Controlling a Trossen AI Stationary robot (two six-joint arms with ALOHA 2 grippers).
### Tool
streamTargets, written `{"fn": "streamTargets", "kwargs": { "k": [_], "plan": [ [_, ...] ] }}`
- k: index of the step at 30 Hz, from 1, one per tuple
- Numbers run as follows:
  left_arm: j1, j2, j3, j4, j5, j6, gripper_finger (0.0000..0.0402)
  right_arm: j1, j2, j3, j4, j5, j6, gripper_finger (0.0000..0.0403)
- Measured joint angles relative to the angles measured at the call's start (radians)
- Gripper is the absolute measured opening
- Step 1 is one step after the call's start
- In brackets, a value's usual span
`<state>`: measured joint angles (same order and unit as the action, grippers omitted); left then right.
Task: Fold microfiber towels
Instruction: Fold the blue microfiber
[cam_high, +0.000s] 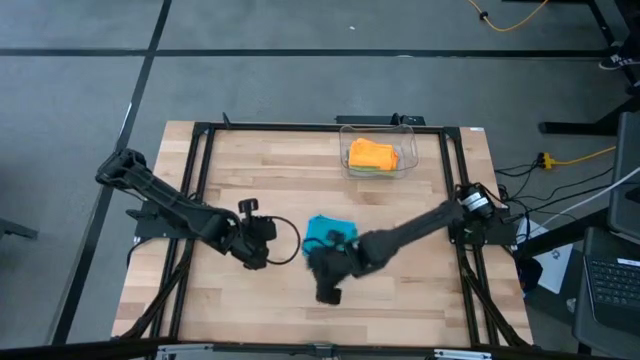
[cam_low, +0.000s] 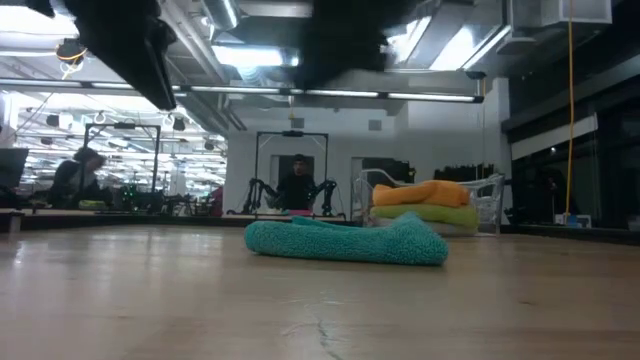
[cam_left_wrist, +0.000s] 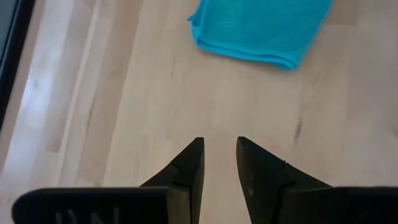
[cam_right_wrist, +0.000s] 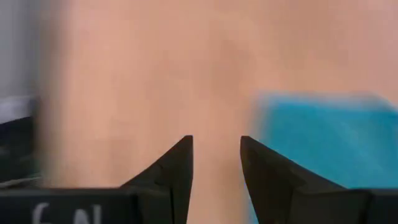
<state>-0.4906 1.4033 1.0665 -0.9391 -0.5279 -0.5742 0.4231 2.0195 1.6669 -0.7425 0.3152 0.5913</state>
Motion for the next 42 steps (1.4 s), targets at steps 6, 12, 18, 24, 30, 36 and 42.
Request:
{"fn": "streamTargets", "kwargs": {
  "k": [6, 12, 18, 24, 30, 36, 42],
  "plan": [
    [-0.006, 0.0, -0.037, 0.052, -0.004, -0.016, 0.0086, -0.116, -0.021, 0.0, 0.253, -0.383, -0.327, 0.0136],
    [-0.03, 0.0, -0.038, 0.055, -0.002, -0.026, 0.0086, -0.215, -0.148, -0.001, 0.095, -0.197, -0.444, 0.0136],
    [-0.025, 0.0, -0.038, 0.116, -0.012, -0.06, 0.0086, -0.23, -0.279, -0.006, -0.099, -0.216, -0.684, 0.0136],
    [-0.041, 0.0, -0.038, 0.156, -0.096, -0.18, 0.0086, -0.283, -0.448, -0.137, -0.182, -0.401, -0.881, 0.0136],
    [-0.042, 0.0, -0.038, 0.206, -0.121, -0.206, 0.0086, -0.391, -0.728, -0.494, 0.023, -0.449, -0.779, 0.0136],
    [-0.06, 0.0, -0.038, 0.219, -0.122, -0.202, 0.0086, -0.404, -0.949, -0.792, 0.234, -0.448, -0.609, 0.0136],
    [-0.073, 0.0, -0.038, 0.252, -0.177, -0.174, 0.0086, -0.399, -1.078, -1.048, 0.508, -0.448, -0.481, 0.0135]
  ]
}}
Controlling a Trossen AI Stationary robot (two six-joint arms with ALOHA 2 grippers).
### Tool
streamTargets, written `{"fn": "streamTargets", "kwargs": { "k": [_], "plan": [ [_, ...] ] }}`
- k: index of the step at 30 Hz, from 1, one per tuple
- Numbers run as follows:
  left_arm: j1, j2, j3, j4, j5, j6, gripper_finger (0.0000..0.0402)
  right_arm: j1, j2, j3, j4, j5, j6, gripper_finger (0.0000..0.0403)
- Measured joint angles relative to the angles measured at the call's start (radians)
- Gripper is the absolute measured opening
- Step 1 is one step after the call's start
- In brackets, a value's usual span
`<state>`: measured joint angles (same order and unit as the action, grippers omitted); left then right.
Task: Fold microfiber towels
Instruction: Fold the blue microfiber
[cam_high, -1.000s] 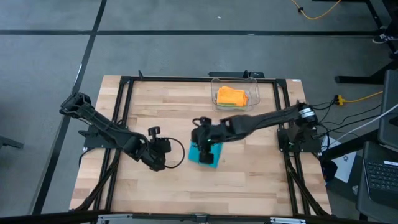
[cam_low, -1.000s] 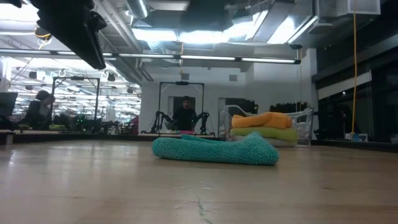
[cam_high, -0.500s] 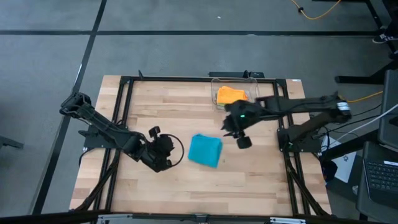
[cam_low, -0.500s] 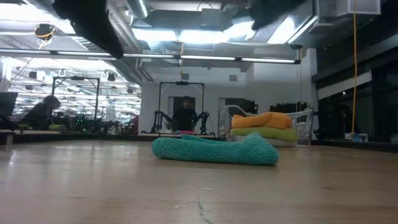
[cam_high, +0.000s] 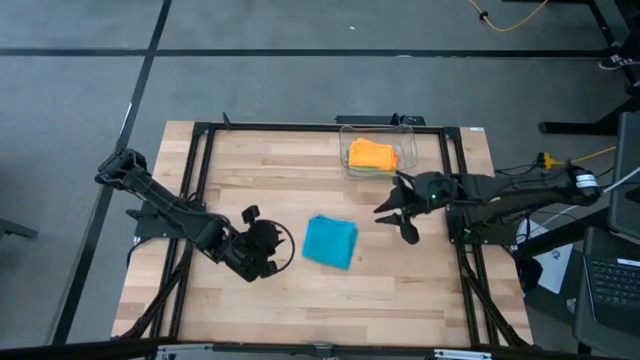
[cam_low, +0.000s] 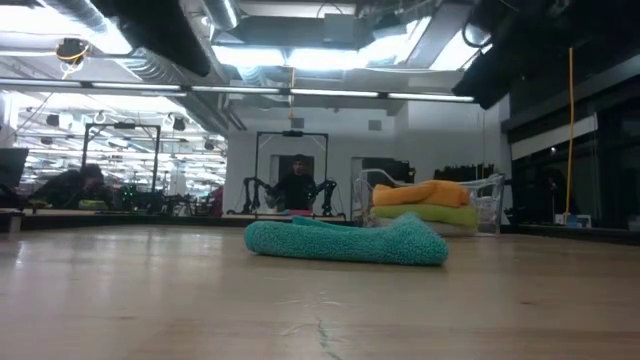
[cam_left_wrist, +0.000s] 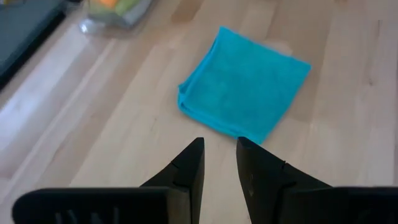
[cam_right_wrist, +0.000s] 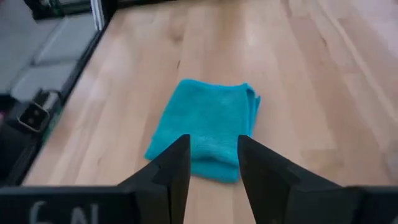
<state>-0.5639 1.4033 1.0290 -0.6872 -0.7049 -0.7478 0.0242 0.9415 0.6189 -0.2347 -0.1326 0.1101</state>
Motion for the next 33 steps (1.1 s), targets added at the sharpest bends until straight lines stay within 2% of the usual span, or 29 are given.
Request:
{"fn": "streamTargets", "kwargs": {
  "k": [4, 13, 20, 33],
  "plan": [
    [0.001, 0.0, 0.0, 0.066, -0.019, 0.076, 0.0086, -0.004, -0.047, -0.058, 0.06, 0.003, 0.061, 0.0135],
    [0.001, 0.001, 0.0, 0.143, -0.052, 0.181, 0.0086, -0.01, -0.088, 0.055, 0.077, 0.033, -0.059, 0.0135],
    [0.01, 0.001, 0.0, 0.173, -0.153, 0.234, 0.0086, -0.01, -0.084, 0.068, 0.074, 0.034, -0.141, 0.0135],
    [0.101, 0.054, 0.0, 0.195, -0.167, 0.234, 0.0086, -0.01, -0.055, 0.068, 0.128, 0.034, 0.147, 0.0135]
  ]
}}
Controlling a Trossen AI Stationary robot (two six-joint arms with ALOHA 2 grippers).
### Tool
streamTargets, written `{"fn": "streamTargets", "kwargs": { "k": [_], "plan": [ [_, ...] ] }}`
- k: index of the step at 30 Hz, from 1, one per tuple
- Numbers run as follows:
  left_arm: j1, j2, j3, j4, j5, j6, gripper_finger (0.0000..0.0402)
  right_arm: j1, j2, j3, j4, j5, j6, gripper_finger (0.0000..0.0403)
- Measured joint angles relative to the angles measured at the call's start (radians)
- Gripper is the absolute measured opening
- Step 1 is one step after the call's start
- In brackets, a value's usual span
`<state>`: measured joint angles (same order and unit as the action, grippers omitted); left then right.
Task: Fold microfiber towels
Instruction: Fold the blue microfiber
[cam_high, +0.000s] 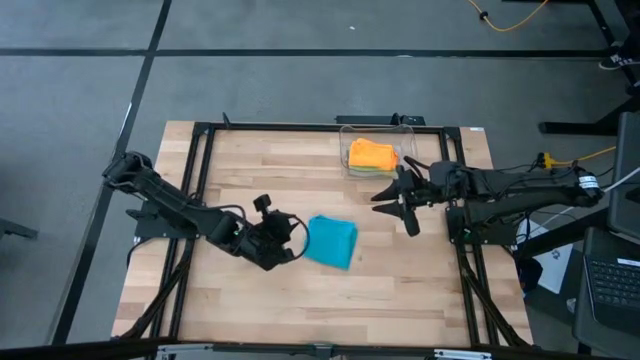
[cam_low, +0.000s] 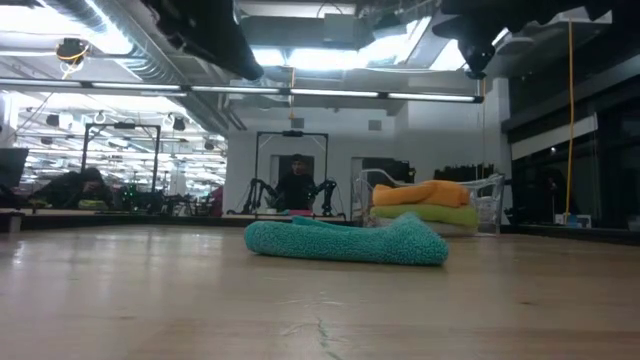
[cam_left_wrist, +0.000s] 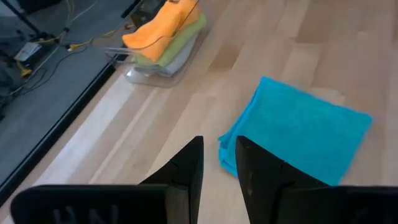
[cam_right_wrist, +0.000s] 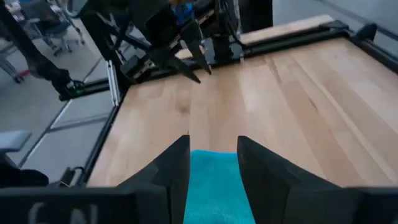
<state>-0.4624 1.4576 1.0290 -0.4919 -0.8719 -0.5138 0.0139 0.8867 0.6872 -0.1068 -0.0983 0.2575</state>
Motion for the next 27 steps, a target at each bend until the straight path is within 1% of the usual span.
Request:
{"fn": "streamTargets", "kwargs": {
  "k": [5, 9, 12, 16, 18, 20, 24, 27],
  "plan": [
    [0.041, 0.05, 0.0, 0.03, 0.007, 0.001, 0.0086, 0.0, 0.022, 0.0, -0.001, 0.0, -0.016, 0.0135],
    [0.081, 0.093, 0.0, 0.07, 0.056, 0.001, 0.0086, 0.0, 0.045, 0.0, 0.026, 0.006, -0.055, 0.0135],
    [0.104, 0.127, 0.0, 0.099, 0.073, 0.001, 0.0086, 0.0, 0.075, 0.0, 0.053, 0.044, -0.052, 0.0135],
    [0.137, 0.174, 0.0, 0.131, 0.074, 0.001, 0.0086, 0.0, 0.129, 0.0, 0.051, 0.045, -0.049, 0.0135],
    [0.155, 0.191, 0.0, 0.16, 0.087, 0.002, 0.0086, 0.0, 0.164, 0.0, 0.051, 0.045, -0.013, 0.0136],
    [0.17, 0.202, 0.0, 0.175, 0.128, 0.003, 0.0086, 0.0, 0.201, 0.0, 0.05, 0.045, 0.043, 0.0136],
    [0.206, 0.229, 0.0, 0.217, 0.201, 0.004, 0.0086, 0.0, 0.278, 0.0, 0.044, 0.048, 0.203, 0.0136],
    [0.225, 0.25, 0.0, 0.225, 0.222, 0.01, 0.0086, 0.002, 0.343, 0.0, 0.035, 0.102, 0.289, 0.0136]
  ]
}}
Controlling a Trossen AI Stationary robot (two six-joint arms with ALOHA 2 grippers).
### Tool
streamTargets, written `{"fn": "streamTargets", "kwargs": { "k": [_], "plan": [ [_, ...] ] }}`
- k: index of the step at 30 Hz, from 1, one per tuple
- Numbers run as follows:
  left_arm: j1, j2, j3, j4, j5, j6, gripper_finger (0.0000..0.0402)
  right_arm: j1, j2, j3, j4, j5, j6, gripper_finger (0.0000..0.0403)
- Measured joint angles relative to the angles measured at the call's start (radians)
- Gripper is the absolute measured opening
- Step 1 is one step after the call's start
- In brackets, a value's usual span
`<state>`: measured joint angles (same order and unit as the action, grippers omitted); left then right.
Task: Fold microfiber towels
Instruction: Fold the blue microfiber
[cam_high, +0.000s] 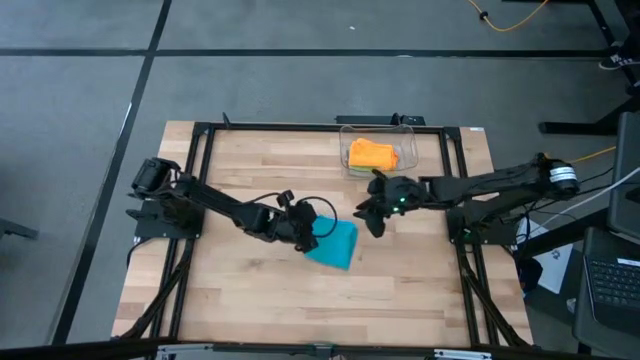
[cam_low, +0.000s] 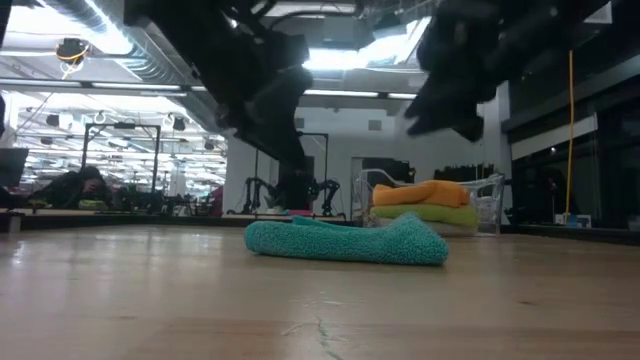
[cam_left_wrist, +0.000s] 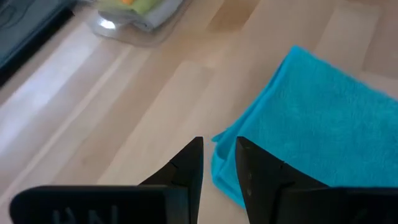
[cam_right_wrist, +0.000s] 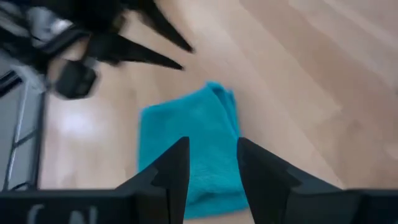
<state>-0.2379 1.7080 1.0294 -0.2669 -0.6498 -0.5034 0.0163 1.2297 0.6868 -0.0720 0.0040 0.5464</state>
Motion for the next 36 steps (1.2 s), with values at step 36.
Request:
{"fn": "streamTargets", "kwargs": {
  "k": [36],
  "plan": [
    [0.024, 0.015, 0.0, 0.014, 0.035, 0.043, 0.0086, 0.009, 0.366, 0.0, 0.099, -0.033, 0.317, 0.0173]
  ]
}}
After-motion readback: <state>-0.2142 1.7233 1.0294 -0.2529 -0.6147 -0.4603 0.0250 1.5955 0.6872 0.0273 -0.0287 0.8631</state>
